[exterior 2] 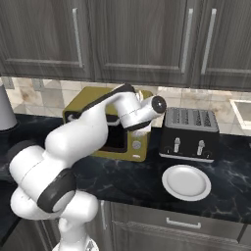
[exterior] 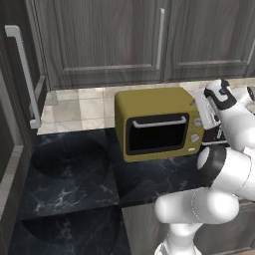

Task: Pick up the bagel from the plate, place it on the toaster oven rack, close the door, and set the timer.

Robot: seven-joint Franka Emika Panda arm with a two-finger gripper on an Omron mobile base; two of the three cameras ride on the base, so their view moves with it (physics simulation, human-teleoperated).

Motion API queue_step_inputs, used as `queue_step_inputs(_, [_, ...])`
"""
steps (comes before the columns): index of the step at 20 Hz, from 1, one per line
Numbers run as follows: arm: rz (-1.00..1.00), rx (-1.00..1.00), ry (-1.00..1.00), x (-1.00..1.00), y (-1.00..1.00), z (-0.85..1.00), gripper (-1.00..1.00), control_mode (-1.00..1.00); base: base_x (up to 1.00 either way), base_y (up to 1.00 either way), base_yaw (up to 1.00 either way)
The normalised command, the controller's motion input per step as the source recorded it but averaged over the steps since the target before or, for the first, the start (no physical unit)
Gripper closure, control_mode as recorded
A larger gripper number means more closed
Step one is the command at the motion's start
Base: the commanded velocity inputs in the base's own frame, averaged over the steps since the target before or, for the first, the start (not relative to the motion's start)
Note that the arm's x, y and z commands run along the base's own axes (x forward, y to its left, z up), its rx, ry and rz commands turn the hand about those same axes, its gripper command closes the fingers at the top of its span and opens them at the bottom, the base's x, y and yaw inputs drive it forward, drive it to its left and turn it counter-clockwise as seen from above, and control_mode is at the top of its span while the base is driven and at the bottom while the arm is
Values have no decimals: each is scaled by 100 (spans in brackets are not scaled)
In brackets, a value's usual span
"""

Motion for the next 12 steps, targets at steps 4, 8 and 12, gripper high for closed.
queue_step_inputs(4, [-4, 0, 9, -13, -61, 0, -100, -100, 0, 0, 0])
queue_step_inputs(8, [0, -2, -13, -98, 0, 0, -100, -100, 0, 0, 0])
queue_step_inputs(12, [0, -4, -24, -100, 27, 0, -100, -100, 0, 0, 0])
